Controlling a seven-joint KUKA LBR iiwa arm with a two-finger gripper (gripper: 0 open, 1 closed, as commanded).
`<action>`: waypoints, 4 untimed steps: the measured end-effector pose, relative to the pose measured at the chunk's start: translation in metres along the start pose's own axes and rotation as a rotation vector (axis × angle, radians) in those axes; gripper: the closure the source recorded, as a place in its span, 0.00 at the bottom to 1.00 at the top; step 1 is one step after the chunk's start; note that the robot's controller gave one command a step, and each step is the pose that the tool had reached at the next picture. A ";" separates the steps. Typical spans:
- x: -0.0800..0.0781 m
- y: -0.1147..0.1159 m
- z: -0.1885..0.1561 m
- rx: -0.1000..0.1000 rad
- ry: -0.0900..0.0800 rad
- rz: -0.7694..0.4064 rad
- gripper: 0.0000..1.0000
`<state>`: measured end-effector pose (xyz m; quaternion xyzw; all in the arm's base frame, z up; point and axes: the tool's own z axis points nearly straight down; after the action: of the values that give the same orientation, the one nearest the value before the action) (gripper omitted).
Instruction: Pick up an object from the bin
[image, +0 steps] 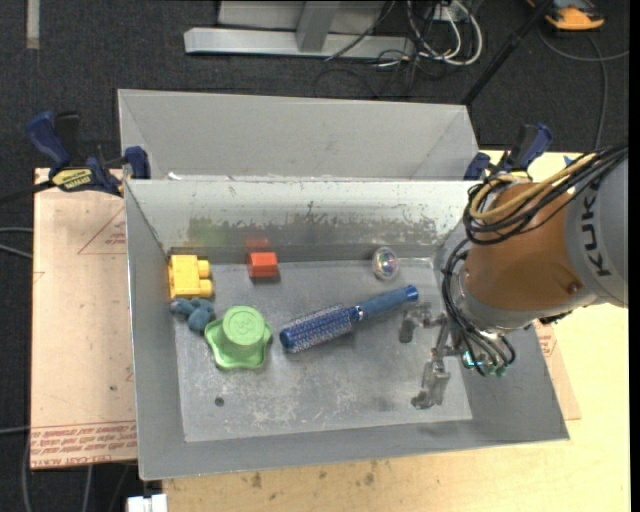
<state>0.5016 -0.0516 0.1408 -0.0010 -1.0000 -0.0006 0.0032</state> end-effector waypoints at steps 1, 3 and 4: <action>-0.096 0.089 0.071 0.000 -0.009 -0.273 0.00; -0.088 0.096 0.027 0.002 -0.010 -0.400 0.00; -0.082 0.093 0.072 0.000 -0.005 -0.273 0.00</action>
Offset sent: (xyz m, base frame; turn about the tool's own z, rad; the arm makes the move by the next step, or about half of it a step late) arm 0.0946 0.0862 -0.0708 -0.2730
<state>0.5834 0.0416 0.0684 0.1349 -0.9909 -0.0011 0.0007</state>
